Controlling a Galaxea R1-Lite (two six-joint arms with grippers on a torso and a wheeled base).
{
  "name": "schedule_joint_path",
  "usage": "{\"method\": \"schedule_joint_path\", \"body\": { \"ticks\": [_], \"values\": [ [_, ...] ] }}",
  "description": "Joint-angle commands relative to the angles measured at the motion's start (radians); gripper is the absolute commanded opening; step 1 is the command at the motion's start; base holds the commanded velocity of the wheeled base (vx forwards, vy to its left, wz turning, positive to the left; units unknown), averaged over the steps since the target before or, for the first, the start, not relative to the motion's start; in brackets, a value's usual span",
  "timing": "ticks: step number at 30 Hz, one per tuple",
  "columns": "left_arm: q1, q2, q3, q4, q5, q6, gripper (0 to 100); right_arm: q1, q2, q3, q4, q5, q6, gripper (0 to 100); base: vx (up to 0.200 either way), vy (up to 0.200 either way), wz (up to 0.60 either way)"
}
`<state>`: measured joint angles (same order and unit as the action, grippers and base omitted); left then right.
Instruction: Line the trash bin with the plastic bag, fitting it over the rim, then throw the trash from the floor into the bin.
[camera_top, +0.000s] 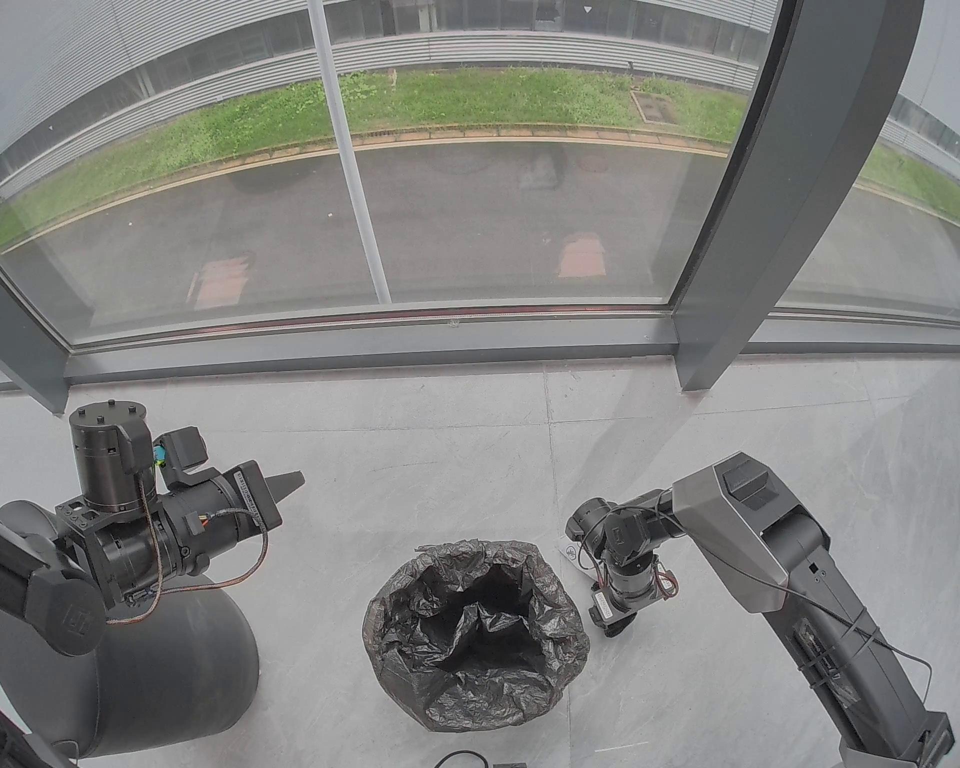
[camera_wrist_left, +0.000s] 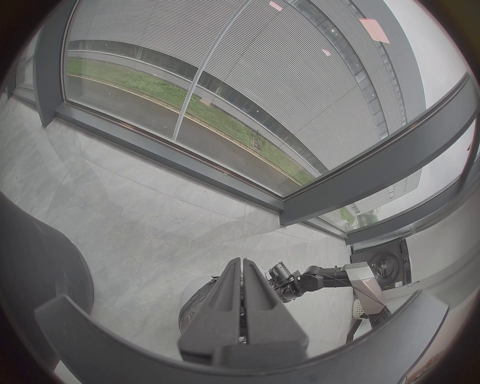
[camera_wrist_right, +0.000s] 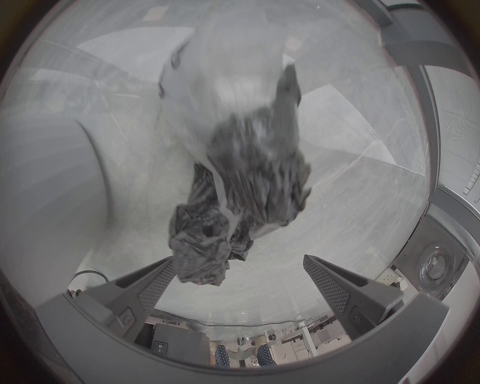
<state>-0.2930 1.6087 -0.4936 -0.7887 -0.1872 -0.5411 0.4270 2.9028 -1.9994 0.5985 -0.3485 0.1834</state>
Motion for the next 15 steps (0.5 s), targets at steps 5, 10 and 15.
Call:
{"method": "schedule_joint_path", "body": {
  "ticks": [5,10,15],
  "values": [
    [-0.002,0.003,0.001,-0.001,0.000,-0.002,0,-0.028,-0.019,-0.001,-0.098,0.000,0.010,100,0.000,0.000,0.00],
    [-0.003,0.002,0.003,-0.001,0.000,-0.002,0,-0.027,-0.065,-0.001,-0.102,0.000,0.030,100,0.000,0.000,0.00],
    [-0.006,0.000,0.004,-0.001,0.000,-0.002,0,-0.021,-0.085,-0.001,-0.138,0.000,0.048,100,0.000,0.000,0.00]
  ]
}}
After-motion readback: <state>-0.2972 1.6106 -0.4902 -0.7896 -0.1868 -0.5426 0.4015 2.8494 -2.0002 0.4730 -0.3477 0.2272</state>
